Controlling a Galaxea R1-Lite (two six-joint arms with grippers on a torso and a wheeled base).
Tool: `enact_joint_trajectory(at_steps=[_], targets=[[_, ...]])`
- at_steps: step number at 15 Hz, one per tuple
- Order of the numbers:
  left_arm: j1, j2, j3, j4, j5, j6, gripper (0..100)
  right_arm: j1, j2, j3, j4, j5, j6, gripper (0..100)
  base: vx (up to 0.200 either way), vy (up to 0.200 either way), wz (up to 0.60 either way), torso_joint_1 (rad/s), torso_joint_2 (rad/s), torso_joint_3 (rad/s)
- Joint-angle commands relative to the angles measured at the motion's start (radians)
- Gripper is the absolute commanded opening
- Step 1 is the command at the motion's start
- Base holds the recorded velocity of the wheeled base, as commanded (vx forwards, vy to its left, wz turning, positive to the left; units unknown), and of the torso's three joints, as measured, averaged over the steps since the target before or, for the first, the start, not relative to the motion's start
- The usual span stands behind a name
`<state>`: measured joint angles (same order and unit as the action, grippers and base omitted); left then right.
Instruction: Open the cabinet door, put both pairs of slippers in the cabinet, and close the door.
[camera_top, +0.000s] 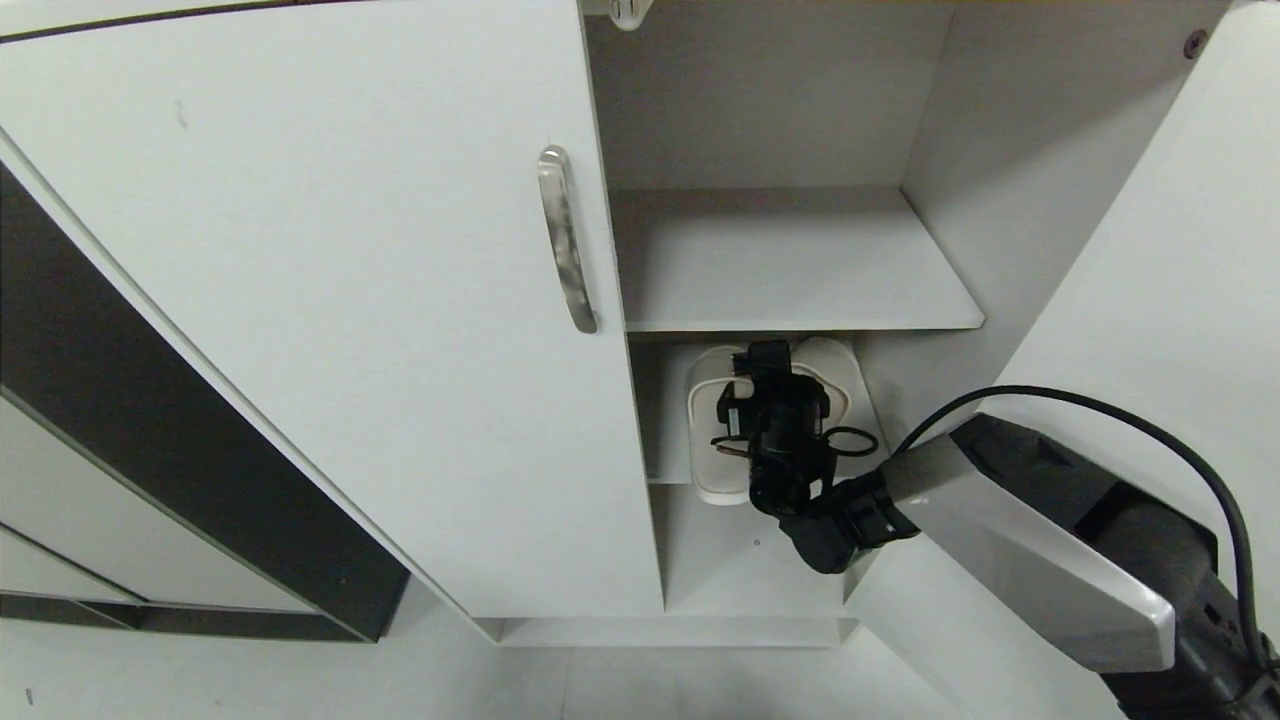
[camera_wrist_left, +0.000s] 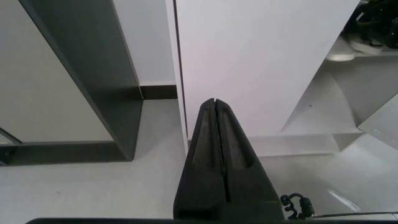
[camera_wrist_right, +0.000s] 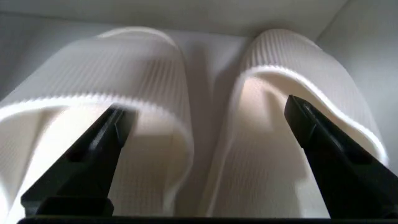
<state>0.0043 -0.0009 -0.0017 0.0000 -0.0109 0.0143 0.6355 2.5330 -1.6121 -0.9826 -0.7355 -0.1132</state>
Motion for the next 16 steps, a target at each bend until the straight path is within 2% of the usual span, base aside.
enact_joint_trajectory(at_steps=[1, 3, 4, 5, 8, 12, 13, 16], targets=[[0.0, 0.001, 0.0, 0.0, 0.0, 0.001, 0, 0.016, -0.085, 0.118, -0.051, -0.004, 0.0, 100, 0.0, 0.0, 0.0, 0.0, 0.0, 0.0], [0.0, 0.001, 0.0, 0.0, 0.0, 0.0, 0, 0.032, -0.151, 0.236, -0.117, -0.004, -0.003, 100, 0.0, 0.0, 0.0, 0.0, 0.0, 0.0], [0.0, 0.001, 0.0, 0.0, 0.0, 0.0, 0, 0.033, -0.152, 0.239, -0.119, -0.004, -0.003, 100, 0.0, 0.0, 0.0, 0.0, 0.0, 0.0], [0.0, 0.002, 0.0, 0.0, 0.0, 0.0, 0, 0.053, -0.209, 0.345, -0.16, -0.004, -0.006, 100, 0.0, 0.0, 0.0, 0.0, 0.0, 0.0], [0.0, 0.002, 0.0, 0.0, 0.0, 0.001, 0, 0.11, -0.296, 0.535, -0.231, -0.004, -0.005, 100, 0.0, 0.0, 0.0, 0.0, 0.0, 0.0], [0.0, 0.001, 0.0, 0.0, -0.001, 0.001, 0, 0.19, -0.37, 0.713, -0.291, -0.002, 0.0, 100, 0.0, 0.0, 0.0, 0.0, 0.0, 0.0], [0.0, 0.002, 0.0, 0.0, -0.001, 0.001, 0, 0.234, -0.41, 0.801, -0.312, -0.002, 0.009, 100, 0.0, 0.0, 0.0, 0.0, 0.0, 0.0], [0.0, 0.002, 0.0, 0.0, -0.001, 0.004, 0, 0.259, -0.425, 0.83, -0.311, -0.002, 0.015, 100, 0.0, 0.0, 0.0, 0.0, 0.0, 0.0]])
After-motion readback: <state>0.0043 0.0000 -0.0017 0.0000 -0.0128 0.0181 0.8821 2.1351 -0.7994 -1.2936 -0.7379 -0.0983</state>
